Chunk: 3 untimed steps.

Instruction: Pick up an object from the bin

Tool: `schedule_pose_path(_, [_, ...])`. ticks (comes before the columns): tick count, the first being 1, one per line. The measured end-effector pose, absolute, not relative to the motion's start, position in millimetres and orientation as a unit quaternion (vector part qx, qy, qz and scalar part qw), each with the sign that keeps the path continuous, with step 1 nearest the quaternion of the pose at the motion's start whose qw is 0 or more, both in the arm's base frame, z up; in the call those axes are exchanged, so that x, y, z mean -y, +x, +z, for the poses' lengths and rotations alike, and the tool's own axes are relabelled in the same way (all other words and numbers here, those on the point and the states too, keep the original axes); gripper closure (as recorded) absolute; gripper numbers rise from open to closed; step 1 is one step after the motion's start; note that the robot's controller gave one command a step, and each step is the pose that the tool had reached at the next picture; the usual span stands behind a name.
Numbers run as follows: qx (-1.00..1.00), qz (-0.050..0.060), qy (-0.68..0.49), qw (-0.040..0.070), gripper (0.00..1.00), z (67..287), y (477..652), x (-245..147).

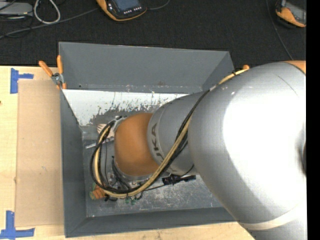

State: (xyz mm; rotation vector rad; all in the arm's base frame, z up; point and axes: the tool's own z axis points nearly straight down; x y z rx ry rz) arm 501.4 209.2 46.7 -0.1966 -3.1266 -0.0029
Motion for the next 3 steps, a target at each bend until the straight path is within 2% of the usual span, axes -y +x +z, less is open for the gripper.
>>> schedule_pose_path(2, [0.998,0.0,-0.068,0.005,1.0,92.4,498.0,-214.1])
schedule_pose_path(3, [0.997,0.001,-0.083,0.007,1.0,70.7,494.8,-218.1])
